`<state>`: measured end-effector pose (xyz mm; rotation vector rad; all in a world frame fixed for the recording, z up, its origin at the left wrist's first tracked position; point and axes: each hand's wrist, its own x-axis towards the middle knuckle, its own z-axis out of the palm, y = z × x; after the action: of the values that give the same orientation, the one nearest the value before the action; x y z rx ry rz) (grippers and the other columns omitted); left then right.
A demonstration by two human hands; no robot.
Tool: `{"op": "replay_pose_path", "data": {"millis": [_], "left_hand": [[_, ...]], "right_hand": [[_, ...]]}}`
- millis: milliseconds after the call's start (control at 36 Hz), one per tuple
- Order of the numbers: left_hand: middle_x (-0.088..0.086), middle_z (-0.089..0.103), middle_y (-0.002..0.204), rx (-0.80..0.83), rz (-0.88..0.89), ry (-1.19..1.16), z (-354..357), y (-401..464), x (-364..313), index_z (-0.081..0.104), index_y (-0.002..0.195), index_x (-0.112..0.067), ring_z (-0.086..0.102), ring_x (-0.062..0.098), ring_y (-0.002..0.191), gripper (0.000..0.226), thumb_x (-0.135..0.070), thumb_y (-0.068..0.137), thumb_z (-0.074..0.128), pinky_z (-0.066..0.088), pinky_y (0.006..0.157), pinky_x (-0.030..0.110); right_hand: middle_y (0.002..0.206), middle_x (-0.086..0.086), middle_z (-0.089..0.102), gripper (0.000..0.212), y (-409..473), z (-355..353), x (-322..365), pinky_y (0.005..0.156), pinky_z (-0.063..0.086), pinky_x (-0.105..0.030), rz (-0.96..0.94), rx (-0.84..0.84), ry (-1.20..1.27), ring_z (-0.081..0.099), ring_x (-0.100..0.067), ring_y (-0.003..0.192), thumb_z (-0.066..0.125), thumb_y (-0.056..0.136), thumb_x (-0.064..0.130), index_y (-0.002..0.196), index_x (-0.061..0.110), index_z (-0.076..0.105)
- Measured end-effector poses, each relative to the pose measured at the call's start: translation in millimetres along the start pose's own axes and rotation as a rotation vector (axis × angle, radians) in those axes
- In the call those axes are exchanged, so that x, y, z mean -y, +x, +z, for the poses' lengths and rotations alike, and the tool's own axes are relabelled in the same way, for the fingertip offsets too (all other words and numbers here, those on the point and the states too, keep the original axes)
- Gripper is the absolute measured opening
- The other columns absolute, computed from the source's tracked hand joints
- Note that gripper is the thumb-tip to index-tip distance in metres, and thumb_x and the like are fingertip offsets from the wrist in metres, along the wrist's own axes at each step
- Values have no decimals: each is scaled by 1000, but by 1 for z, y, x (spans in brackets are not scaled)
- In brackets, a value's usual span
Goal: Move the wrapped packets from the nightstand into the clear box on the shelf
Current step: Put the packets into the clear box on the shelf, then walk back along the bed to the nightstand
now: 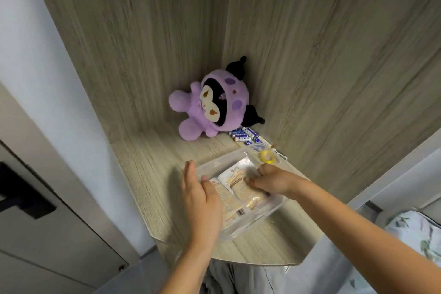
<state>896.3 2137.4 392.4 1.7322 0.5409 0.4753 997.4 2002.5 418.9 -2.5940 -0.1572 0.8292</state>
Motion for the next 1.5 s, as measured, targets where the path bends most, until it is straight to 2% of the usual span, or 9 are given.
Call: {"op": "replay_pose_path", "data": {"millis": [111,222,361,500,611,750,889,1028,1500], "left_hand": [[0,24,156,5,-36,-42,1,1,-1,26,149,-15,23,8,141,48,-14,102,34,17,105,12],[-4,29,154,21,-64,-163,-1,1,2,31,148,-19,28,4,138,45,-17,103,34,21,109,18],[-9,42,145,32,-182,-355,-9,0,0,42,141,-24,38,5,133,38,-22,103,36,30,110,27],[-13,45,137,108,-186,-322,-19,0,-4,44,140,-23,40,2,125,38,-21,103,36,31,95,15],[-11,48,135,103,-122,-242,-29,4,-2,45,138,-18,42,-1,120,37,-16,102,38,32,78,-6],[-12,56,115,87,201,39,-45,8,-9,55,114,-28,52,2,104,25,-11,96,49,40,93,22],[-6,56,103,314,653,366,-46,19,-33,62,101,-17,51,9,90,21,-23,86,48,37,73,13],[3,68,96,599,1005,617,-27,0,-50,67,96,-16,60,29,90,31,-27,84,41,48,75,36],[1,63,121,1955,1934,789,-33,-361,2,41,139,-24,59,24,106,46,-45,99,38,50,81,35]], "right_hand": [[79,0,56,26,-2,8,8,62,42,-14,-9,-14,-68,52,-8,69,45,99,29,77,15,49],[130,-20,48,32,-12,9,22,105,28,-36,36,-38,-291,33,-35,129,32,100,22,116,6,54],[128,-14,55,35,-15,5,16,82,40,-26,14,-47,-229,51,-27,118,38,99,18,126,2,53],[143,-21,35,43,-24,10,17,108,27,-37,20,-74,-376,31,-34,133,30,100,17,137,-5,36],[149,-14,29,53,-29,16,6,110,29,-37,-163,-370,-332,23,-32,138,32,102,28,146,1,22],[119,-4,62,31,-66,25,-16,90,44,-33,-451,-765,-210,53,-26,110,55,93,20,123,13,59],[86,11,66,14,-125,41,-54,64,46,-30,-90,-978,-39,53,-13,69,60,85,19,96,25,68],[98,-1,67,20,-201,89,-108,71,43,-32,375,-943,-79,59,-30,93,61,85,20,104,17,68],[122,1,61,45,-566,403,-64,86,45,-35,1520,-828,180,49,-24,117,47,93,49,130,25,49]]}}
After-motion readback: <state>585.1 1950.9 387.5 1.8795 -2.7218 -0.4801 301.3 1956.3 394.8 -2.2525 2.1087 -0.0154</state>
